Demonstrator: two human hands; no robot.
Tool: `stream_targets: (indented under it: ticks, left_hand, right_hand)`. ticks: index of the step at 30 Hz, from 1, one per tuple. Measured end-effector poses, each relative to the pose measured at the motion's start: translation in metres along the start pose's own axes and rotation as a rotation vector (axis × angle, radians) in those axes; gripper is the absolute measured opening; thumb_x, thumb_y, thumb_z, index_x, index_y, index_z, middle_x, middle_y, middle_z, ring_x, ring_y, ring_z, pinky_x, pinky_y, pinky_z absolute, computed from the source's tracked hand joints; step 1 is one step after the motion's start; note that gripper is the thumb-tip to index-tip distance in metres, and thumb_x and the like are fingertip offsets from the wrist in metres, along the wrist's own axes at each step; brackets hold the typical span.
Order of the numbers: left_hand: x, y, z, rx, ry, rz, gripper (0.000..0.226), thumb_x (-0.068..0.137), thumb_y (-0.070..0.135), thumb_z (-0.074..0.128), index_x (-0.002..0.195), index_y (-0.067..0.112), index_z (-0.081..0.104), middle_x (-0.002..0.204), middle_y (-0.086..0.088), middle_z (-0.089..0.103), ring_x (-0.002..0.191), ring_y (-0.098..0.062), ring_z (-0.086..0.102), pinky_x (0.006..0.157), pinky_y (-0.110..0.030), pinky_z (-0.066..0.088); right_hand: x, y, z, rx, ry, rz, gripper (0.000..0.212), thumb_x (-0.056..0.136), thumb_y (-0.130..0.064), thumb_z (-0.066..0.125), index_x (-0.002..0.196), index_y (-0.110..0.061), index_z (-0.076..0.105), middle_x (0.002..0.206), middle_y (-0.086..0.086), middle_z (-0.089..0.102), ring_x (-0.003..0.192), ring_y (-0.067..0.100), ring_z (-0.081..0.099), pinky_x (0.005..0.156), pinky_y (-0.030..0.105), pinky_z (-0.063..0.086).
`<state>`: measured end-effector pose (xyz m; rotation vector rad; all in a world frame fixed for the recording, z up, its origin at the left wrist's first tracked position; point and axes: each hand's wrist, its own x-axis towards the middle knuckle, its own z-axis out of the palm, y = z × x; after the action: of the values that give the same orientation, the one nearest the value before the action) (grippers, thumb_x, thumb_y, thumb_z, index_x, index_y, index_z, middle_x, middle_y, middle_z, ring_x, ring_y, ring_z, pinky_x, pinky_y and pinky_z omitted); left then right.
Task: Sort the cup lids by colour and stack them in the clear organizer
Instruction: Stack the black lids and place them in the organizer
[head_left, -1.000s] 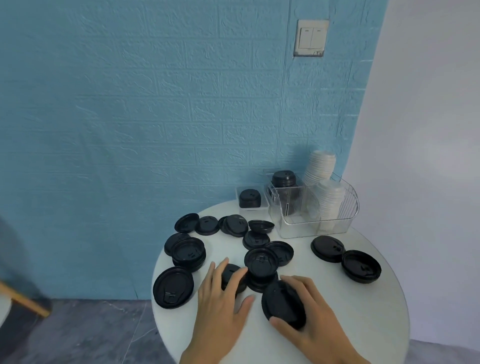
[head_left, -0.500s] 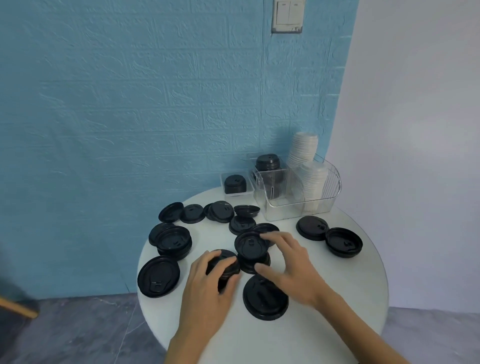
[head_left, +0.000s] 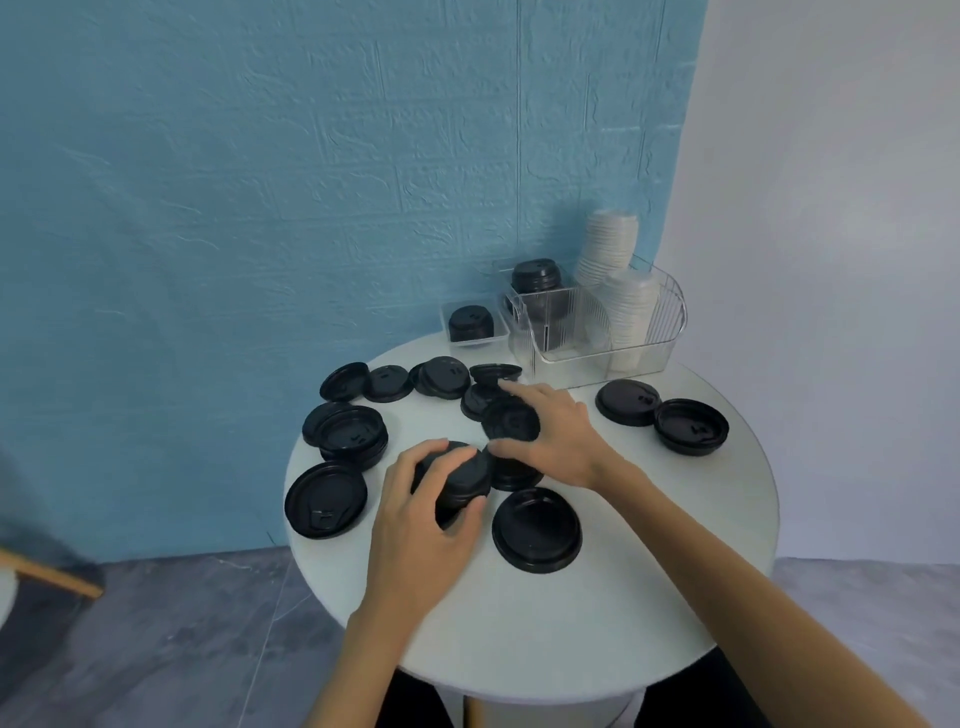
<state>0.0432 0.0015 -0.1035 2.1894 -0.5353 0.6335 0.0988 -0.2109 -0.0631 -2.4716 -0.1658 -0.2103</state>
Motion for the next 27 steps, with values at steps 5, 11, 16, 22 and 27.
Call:
stream_targets:
  ticks: [5, 11, 16, 22, 27]
  left_hand:
    - [-0.003, 0.012, 0.003, -0.078, -0.087, 0.038, 0.057, 0.081, 0.025, 0.082, 0.132, 0.037, 0.060, 0.138, 0.017, 0.045, 0.129, -0.007, 0.050, 0.103, -0.019, 0.045]
    - [-0.010, 0.044, 0.019, -0.218, -0.270, 0.020, 0.077, 0.081, 0.026, 0.081, 0.140, 0.054, 0.040, 0.146, 0.023, 0.031, 0.138, 0.003, 0.037, 0.104, -0.001, 0.029]
    - [-0.012, 0.045, 0.022, -0.393, -0.288, -0.088, 0.103, 0.076, 0.023, 0.087, 0.140, 0.067, 0.019, 0.148, 0.023, 0.028, 0.135, 0.001, 0.044, 0.104, -0.011, 0.041]
    - [-0.015, 0.046, 0.022, -0.459, -0.279, -0.101, 0.105, 0.077, 0.033, 0.088, 0.141, 0.070, 0.014, 0.151, 0.021, 0.026, 0.134, 0.001, 0.045, 0.099, -0.009, 0.043]
    - [-0.016, 0.044, 0.024, -0.444, -0.322, -0.079, 0.107, 0.075, 0.034, 0.089, 0.145, 0.067, 0.015, 0.150, 0.023, 0.024, 0.135, 0.000, 0.045, 0.102, -0.005, 0.038]
  right_hand:
    - [-0.032, 0.000, -0.010, 0.522, 0.174, 0.041, 0.062, 0.086, -0.036, 0.075, 0.142, -0.045, 0.051, 0.127, -0.006, 0.053, 0.109, 0.006, 0.057, 0.098, 0.024, 0.044]
    - [-0.070, -0.005, -0.017, 0.855, 0.235, 0.056, 0.050, 0.075, -0.023, 0.066, 0.122, -0.017, 0.054, 0.115, -0.004, 0.058, 0.085, 0.000, 0.065, 0.083, 0.024, 0.054]
    - [-0.096, 0.010, -0.011, 0.895, 0.117, 0.068, 0.047, 0.072, -0.011, 0.073, 0.109, -0.012, 0.044, 0.125, 0.005, 0.058, 0.099, 0.009, 0.068, 0.081, 0.025, 0.056]
    - [-0.119, 0.019, -0.001, 0.763, 0.004, -0.019, 0.048, 0.073, -0.006, 0.083, 0.101, -0.013, 0.044, 0.121, -0.005, 0.062, 0.114, 0.024, 0.065, 0.094, 0.045, 0.057]
    - [-0.124, 0.019, 0.000, 0.667, -0.003, -0.004, 0.059, 0.076, -0.006, 0.086, 0.119, -0.019, 0.049, 0.118, -0.007, 0.066, 0.117, 0.021, 0.065, 0.099, 0.042, 0.055]
